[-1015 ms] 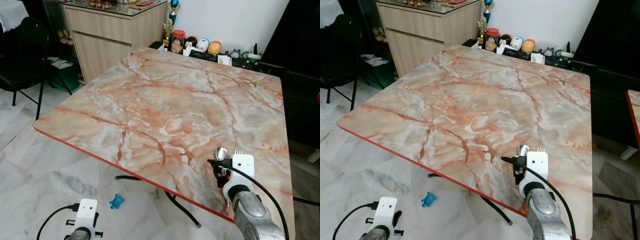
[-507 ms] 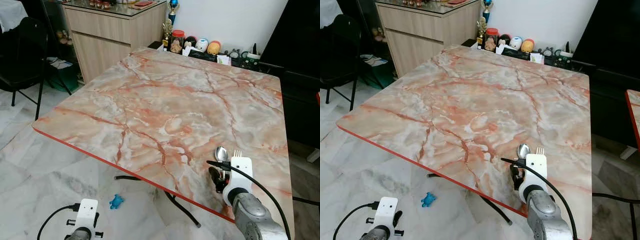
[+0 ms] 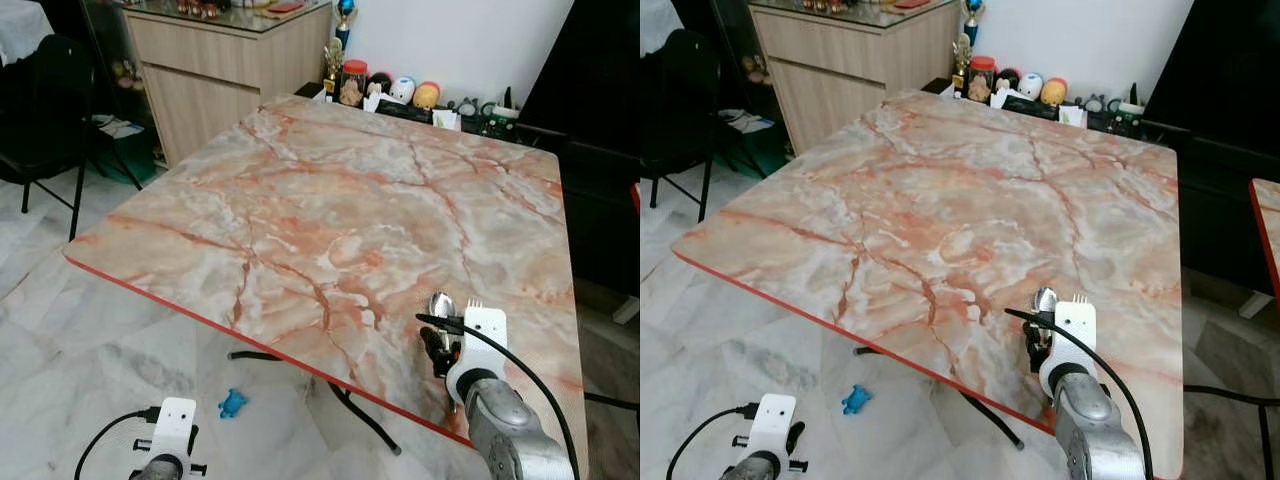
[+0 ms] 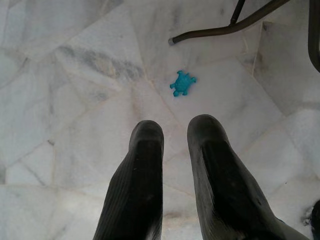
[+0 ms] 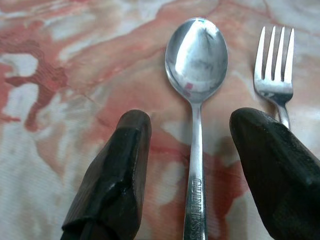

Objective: Setting the table

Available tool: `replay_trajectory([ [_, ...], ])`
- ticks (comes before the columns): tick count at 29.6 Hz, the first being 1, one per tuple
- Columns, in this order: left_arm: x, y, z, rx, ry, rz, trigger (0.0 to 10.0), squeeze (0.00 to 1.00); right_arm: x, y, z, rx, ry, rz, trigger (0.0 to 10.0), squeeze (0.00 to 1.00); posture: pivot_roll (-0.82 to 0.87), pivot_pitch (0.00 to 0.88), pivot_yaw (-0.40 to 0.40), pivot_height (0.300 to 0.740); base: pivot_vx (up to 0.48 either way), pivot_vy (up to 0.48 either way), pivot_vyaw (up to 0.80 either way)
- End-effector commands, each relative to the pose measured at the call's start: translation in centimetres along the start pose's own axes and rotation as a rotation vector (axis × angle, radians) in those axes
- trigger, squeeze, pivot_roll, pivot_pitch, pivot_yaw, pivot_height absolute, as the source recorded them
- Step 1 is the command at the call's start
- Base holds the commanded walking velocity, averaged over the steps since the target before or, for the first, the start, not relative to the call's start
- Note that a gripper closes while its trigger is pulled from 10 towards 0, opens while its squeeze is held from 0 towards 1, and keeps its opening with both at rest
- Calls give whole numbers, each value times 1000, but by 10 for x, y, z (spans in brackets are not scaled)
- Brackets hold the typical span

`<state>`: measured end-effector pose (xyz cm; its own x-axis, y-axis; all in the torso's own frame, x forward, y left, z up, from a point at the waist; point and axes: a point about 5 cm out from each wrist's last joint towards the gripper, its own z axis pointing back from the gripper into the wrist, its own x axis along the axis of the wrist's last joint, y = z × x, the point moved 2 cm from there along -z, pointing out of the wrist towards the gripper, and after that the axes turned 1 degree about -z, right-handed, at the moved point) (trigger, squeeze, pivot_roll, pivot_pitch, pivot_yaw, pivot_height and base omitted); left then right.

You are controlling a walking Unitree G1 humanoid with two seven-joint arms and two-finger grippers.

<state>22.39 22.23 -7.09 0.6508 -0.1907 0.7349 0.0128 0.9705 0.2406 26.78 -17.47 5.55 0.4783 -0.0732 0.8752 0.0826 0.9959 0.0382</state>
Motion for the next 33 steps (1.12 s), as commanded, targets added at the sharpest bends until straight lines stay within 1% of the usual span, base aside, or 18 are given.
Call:
replay_trajectory([
  [1, -2, -3, 1, -9, 9, -13, 10000, 0, 1, -2, -2, -4, -6, -9, 10000, 0, 125, 2, -67, 740, 0, 0, 0],
  [12, -4, -4, 1, -12, 15, -15, 10000, 0, -12, -1, -7, 6, 20, -17, 10000, 0, 126, 4, -66, 740, 0, 0, 0],
  [13, -4, -4, 1, -14, 16, -15, 10000, 0, -13, -1, -7, 9, 23, -17, 4471, 0, 127, 5, -66, 740, 0, 0, 0],
  [14, -4, -5, 1, -17, 17, -14, 10000, 0, -15, -1, -8, 10, 26, -17, 980, 0, 127, 5, -66, 740, 0, 0, 0],
  [15, -4, -5, 1, -19, 18, -14, 10000, 0, -15, -1, -8, 11, 27, -17, 980, 0, 128, 5, -65, 740, 0, 0, 0],
  [16, -4, -5, 1, -21, 18, -14, 10000, 0, -15, -1, -8, 11, 27, -17, 0, 0, 128, 5, -65, 740, 0, 0, 0],
  [33, -4, -7, 1, -26, 15, -14, 10000, 0, -14, 1, -10, 25, 10, -10, 0, 0, 128, 4, -66, 740, 0, 0, 0],
])
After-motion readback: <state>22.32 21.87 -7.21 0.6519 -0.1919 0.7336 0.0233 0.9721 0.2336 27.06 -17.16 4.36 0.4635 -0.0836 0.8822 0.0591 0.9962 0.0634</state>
